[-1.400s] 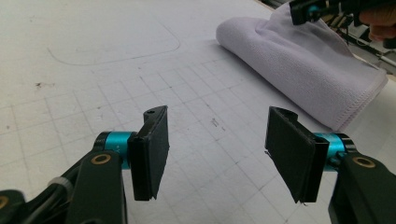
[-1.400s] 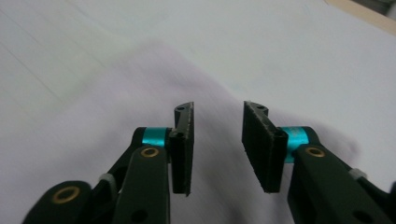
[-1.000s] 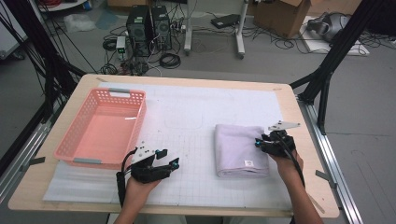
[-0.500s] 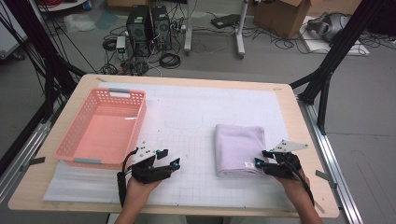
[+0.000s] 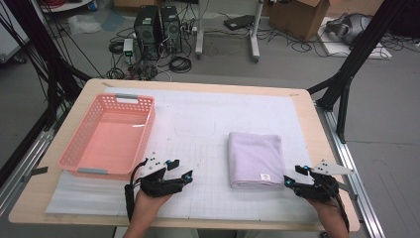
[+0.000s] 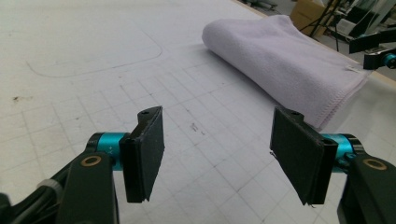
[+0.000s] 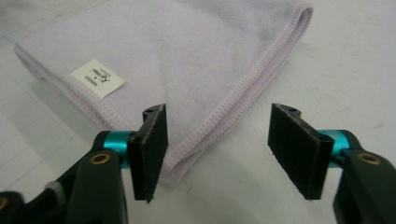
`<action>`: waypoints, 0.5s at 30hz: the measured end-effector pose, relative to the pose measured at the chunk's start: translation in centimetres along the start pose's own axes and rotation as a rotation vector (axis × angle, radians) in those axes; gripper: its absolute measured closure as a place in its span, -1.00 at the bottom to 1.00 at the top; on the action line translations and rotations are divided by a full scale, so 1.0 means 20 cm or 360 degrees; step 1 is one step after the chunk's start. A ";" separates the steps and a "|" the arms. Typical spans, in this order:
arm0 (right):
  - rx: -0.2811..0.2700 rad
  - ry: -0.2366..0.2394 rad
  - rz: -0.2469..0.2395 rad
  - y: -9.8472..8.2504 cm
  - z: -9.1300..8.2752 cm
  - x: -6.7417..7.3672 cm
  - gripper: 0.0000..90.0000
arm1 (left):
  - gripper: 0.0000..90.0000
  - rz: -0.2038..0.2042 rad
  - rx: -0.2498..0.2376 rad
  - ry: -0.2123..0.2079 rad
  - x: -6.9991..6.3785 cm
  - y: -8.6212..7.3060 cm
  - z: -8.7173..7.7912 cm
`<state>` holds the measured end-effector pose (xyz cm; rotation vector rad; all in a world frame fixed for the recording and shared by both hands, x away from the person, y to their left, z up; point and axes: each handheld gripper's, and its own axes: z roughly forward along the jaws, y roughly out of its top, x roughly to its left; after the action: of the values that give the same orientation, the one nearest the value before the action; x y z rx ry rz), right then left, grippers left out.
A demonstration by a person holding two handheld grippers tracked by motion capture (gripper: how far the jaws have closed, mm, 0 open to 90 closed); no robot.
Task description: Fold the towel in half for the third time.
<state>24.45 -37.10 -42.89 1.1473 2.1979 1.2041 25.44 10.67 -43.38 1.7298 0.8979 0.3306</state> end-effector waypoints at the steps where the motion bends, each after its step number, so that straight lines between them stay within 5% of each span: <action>1: -0.0013 -0.0002 -0.0016 -0.01 -0.01 0.01 -0.43 | -0.24 0.0004 -0.0002 -0.0009 0.00 0.00 0.00; 4: -0.0053 0.0002 -0.0065 -0.02 -0.04 0.02 -0.59 | -0.32 0.0010 -0.0004 0.0009 -0.01 0.00 0.00; 9: -0.0100 -0.0015 -0.0028 -0.03 -0.07 0.00 -0.59 | -0.55 0.0006 -0.0010 0.0065 -0.01 0.00 -0.02; 15: -0.0143 -0.0049 -0.0027 -0.02 -0.11 -0.02 -0.60 | -0.56 0.0000 -0.0011 0.0076 0.00 0.00 -0.03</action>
<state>23.07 -38.60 -42.10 1.1015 2.1044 1.2563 24.99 11.17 -43.23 1.7218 0.9300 0.3758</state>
